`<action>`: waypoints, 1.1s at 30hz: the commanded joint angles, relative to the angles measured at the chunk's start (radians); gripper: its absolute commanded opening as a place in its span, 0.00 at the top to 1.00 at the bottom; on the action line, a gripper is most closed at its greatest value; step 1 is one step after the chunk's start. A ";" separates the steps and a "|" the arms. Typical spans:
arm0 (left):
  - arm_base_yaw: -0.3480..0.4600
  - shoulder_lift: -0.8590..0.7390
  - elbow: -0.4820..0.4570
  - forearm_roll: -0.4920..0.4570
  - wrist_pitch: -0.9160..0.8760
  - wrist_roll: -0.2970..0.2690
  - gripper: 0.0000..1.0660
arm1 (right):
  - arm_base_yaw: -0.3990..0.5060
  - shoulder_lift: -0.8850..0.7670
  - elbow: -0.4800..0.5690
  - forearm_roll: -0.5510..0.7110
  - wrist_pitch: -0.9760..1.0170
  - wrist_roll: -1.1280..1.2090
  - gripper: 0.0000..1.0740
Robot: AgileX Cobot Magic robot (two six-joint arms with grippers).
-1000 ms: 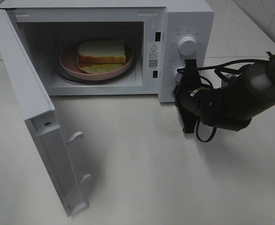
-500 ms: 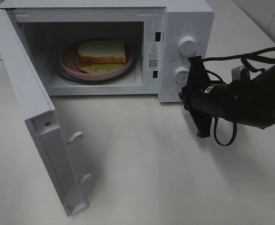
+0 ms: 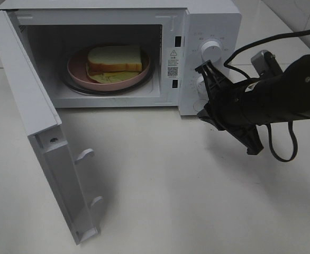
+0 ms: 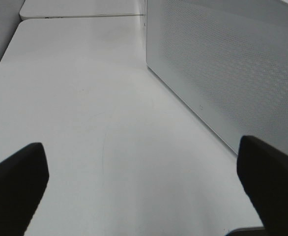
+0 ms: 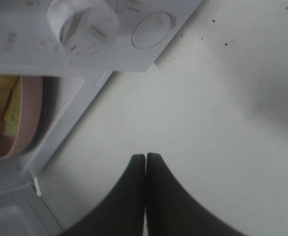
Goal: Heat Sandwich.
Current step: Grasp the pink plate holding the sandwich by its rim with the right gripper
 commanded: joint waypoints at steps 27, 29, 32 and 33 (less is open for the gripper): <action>0.001 -0.026 0.003 -0.005 -0.017 0.001 0.03 | -0.005 -0.153 -0.137 -0.216 0.721 -0.746 0.94; 0.001 -0.026 0.003 -0.005 -0.017 0.001 0.03 | -0.005 -0.153 -0.150 -0.253 0.747 -0.808 0.93; 0.001 -0.026 0.003 -0.005 -0.017 0.001 0.03 | -0.005 -0.153 -0.167 -0.306 0.777 -0.936 0.93; 0.001 -0.026 0.003 -0.005 -0.017 0.001 0.03 | -0.005 -0.153 -0.172 -0.322 0.784 -0.982 0.93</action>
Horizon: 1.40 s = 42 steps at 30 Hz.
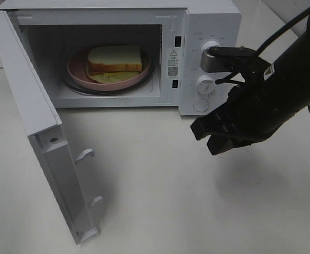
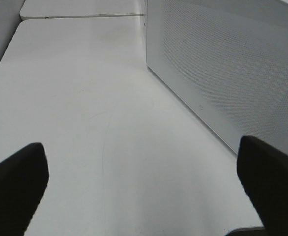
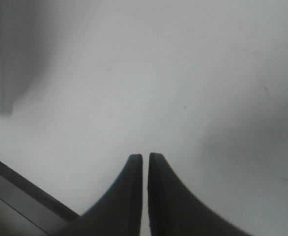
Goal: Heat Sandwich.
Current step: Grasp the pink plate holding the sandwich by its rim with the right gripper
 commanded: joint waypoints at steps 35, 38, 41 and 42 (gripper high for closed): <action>0.001 -0.026 0.003 -0.005 -0.016 0.001 0.03 | -0.003 -0.011 -0.046 -0.176 0.048 -1.256 0.55; 0.001 -0.026 0.003 -0.005 -0.016 0.001 0.03 | -0.003 -0.011 -0.046 -0.176 0.043 -1.219 0.30; 0.001 -0.026 0.003 -0.005 -0.016 0.001 0.03 | -0.003 -0.011 -0.046 -0.176 0.042 -1.191 0.19; 0.001 -0.026 0.003 -0.005 -0.016 0.001 0.03 | -0.003 -0.011 -0.046 -0.176 0.042 -1.179 0.15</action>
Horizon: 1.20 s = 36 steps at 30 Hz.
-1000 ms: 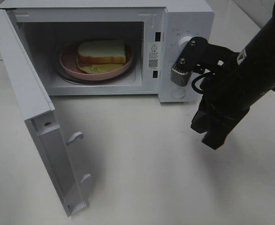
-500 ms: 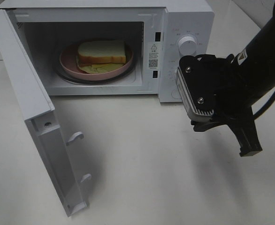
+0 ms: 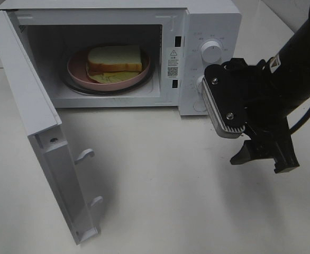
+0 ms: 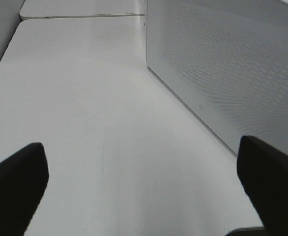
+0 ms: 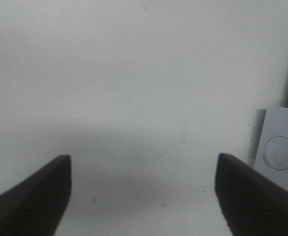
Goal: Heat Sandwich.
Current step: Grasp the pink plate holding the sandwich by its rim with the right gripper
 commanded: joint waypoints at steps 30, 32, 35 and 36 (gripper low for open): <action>0.001 -0.026 0.003 -0.005 -0.016 0.001 0.03 | 0.144 0.224 -0.255 -0.202 -0.033 0.164 0.15; 0.001 -0.026 0.003 -0.005 -0.016 0.001 0.03 | 0.149 0.263 -0.296 -0.220 -0.039 0.166 0.16; 0.001 -0.026 0.003 -0.005 -0.016 0.001 0.03 | 0.160 0.289 -0.327 -0.220 -0.044 0.171 0.16; 0.001 -0.026 0.003 -0.005 -0.016 0.001 0.03 | 0.161 0.317 -0.358 -0.220 -0.045 0.176 0.16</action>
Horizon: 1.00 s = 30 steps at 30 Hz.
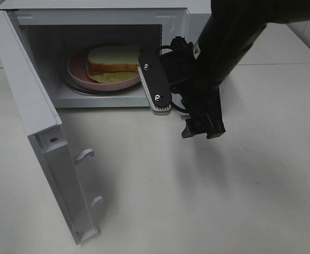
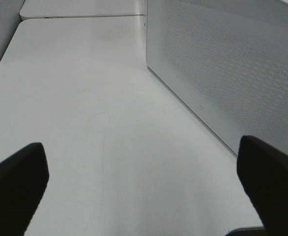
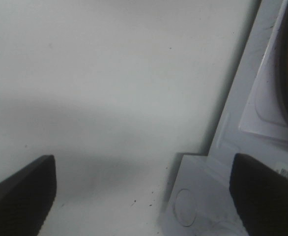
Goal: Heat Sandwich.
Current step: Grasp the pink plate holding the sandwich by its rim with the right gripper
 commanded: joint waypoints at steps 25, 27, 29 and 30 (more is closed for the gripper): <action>0.001 -0.026 0.003 -0.005 -0.016 0.001 0.03 | 0.007 0.338 -0.404 -0.006 -0.047 0.055 0.18; 0.001 -0.026 0.003 -0.005 -0.016 0.001 0.03 | 0.007 0.348 -0.415 -0.006 -0.047 0.055 0.18; 0.001 -0.026 0.003 -0.005 -0.016 0.001 0.03 | 0.007 0.376 -0.443 -0.006 -0.047 0.055 0.19; 0.001 -0.026 0.003 -0.005 -0.016 0.001 0.03 | 0.007 0.400 -0.466 -0.004 -0.047 0.055 0.19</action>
